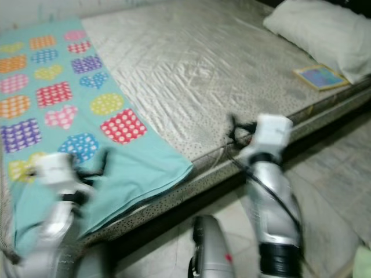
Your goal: Clean up the room
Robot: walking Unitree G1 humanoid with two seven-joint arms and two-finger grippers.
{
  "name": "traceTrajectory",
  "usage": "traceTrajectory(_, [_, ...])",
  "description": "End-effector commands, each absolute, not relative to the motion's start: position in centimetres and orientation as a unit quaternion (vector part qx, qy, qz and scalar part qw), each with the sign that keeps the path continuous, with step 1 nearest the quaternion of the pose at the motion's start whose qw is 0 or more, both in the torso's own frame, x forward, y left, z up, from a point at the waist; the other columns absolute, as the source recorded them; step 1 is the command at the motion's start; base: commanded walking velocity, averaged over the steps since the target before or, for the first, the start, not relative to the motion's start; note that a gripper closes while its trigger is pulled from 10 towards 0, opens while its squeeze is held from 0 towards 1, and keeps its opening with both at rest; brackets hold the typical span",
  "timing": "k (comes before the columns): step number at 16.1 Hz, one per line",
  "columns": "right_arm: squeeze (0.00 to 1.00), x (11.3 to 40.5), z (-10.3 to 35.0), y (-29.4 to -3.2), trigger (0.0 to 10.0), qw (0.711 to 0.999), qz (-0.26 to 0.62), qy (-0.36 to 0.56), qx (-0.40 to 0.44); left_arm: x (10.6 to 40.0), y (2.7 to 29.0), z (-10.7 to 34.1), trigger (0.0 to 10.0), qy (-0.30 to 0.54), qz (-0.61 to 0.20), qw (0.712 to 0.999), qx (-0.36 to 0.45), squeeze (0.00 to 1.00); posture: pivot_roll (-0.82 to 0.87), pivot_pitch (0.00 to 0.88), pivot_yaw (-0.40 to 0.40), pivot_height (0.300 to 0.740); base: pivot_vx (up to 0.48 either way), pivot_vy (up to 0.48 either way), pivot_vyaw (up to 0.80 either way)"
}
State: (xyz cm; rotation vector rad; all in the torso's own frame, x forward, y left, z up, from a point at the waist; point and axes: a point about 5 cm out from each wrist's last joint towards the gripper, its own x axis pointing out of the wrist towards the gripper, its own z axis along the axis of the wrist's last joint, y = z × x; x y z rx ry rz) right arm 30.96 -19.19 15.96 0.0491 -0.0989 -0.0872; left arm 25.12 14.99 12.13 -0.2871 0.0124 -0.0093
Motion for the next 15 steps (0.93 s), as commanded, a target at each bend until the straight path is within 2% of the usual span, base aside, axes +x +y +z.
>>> traceTrajectory(1, [0.0,31.03,16.3,-18.44,10.0,0.997,-0.031,-0.057,0.032,24.81,16.01,12.07,10.0,0.007,0.013,0.991,-0.135,0.0,-0.14,0.104,0.031,0.532,0.0,0.0,-0.54])
traceTrajectory(3, [0.0,31.04,16.26,-18.34,10.0,0.998,-0.028,-0.057,0.028,24.86,15.99,12.09,10.0,0.007,0.012,0.991,-0.135,0.0,-0.14,0.103,0.031,0.532,0.0,0.0,-0.55])
traceTrajectory(10, [0.0,30.9,16.42,-17.5,10.0,0.998,-0.003,-0.069,-0.013,24.91,15.82,12.0,10.0,0.008,0.012,0.991,-0.135,0.0,-0.14,0.102,0.027,0.537,0.0,0.0,0.0])
traceTrajectory(15, [0.0,30.96,16.33,-17.8,10.0,0.998,-0.005,-0.066,-0.016,24.89,15.71,11.96,10.0,0.008,0.011,0.991,-0.134,0.0,-0.14,0.101,0.024,0.607,0.0,0.0,0.0])
